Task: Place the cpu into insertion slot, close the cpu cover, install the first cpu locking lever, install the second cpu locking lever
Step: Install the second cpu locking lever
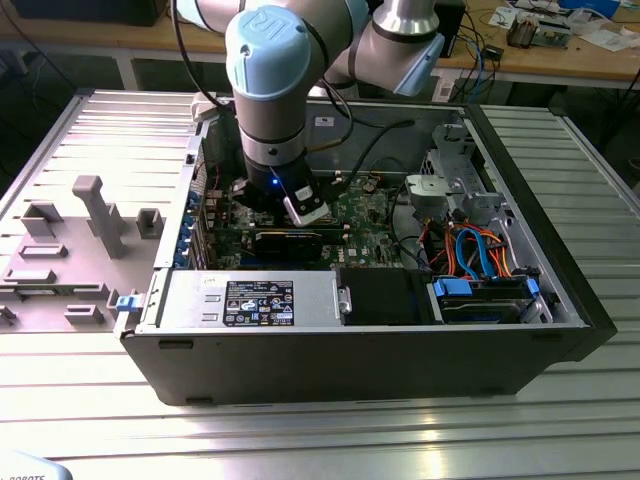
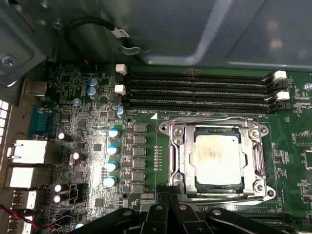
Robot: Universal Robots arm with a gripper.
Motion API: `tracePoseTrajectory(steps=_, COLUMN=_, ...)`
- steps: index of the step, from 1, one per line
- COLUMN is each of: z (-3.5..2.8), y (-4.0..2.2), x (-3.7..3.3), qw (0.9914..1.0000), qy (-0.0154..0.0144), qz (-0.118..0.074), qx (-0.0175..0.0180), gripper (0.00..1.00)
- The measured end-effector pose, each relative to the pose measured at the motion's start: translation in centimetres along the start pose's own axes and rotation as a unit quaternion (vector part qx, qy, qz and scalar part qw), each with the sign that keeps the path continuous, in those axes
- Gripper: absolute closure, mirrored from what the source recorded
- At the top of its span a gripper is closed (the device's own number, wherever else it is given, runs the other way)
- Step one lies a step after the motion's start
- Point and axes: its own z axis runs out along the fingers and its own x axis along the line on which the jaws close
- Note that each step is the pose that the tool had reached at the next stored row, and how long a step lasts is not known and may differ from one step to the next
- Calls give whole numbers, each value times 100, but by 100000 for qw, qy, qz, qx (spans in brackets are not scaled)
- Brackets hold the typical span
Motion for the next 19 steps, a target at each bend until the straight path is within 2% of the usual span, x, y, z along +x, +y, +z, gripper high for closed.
tracePoseTrajectory(steps=2, z=-4, y=1, x=3, qw=100000, qy=13, qz=-11, qx=109, gripper=89)
tracePoseTrajectory(steps=5, z=-26, y=7, x=3, qw=100000, qy=-1, qz=-2, qx=90, gripper=89)
tracePoseTrajectory(steps=16, z=-181, y=42, x=-2, qw=100000, qy=4, qz=-1, qx=101, gripper=89)
tracePoseTrajectory(steps=19, z=-194, y=46, x=-3, qw=100000, qy=-2, qz=-3, qx=89, gripper=89)
